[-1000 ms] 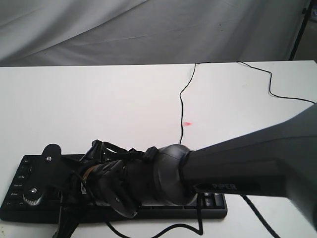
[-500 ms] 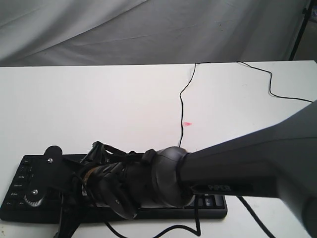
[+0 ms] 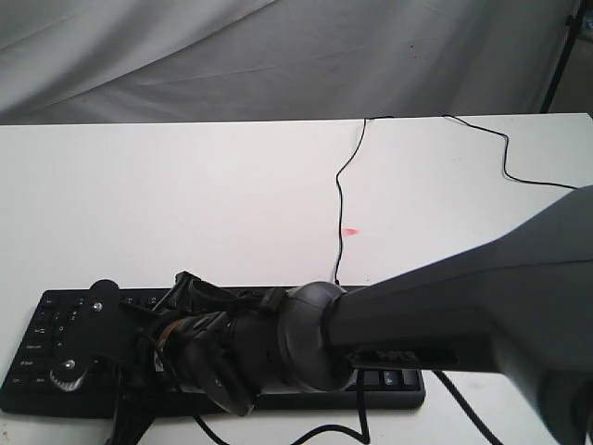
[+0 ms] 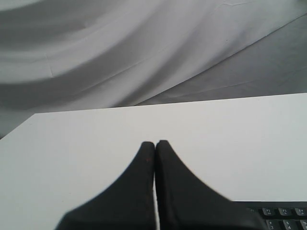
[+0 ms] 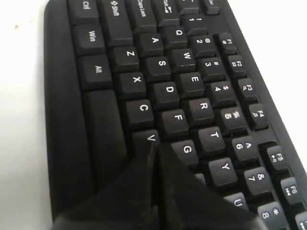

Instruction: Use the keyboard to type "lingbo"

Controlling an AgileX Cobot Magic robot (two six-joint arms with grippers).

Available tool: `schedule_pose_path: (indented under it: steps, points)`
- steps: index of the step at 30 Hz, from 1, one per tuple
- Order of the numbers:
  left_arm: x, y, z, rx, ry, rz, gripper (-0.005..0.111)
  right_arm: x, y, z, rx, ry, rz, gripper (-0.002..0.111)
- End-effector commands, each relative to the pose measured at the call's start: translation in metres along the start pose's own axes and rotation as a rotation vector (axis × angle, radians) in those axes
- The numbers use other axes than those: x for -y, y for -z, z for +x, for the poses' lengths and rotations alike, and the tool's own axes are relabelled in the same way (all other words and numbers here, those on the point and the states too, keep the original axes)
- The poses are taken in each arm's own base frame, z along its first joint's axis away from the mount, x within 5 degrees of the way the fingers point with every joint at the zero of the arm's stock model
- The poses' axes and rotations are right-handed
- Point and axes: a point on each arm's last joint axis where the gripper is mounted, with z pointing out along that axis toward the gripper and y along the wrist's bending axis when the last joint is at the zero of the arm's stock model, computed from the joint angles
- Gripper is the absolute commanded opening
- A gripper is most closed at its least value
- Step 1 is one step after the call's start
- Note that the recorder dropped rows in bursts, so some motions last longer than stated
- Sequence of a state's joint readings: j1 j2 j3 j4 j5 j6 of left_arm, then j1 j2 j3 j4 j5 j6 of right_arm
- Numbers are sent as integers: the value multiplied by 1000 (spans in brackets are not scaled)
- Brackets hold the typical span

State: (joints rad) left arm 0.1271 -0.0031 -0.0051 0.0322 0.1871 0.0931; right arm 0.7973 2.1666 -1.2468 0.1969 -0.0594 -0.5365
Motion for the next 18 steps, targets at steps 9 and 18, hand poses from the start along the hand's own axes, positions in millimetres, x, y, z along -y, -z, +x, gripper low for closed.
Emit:
schedule_pose_path:
  steps: [9,18]
  points:
    - [0,-1,1,-3,3,4,1,18,38,-23,71,-7,39,0]
    - [0,-1,1,-3,3,4,1,44,51,2,28,-42,87,0]
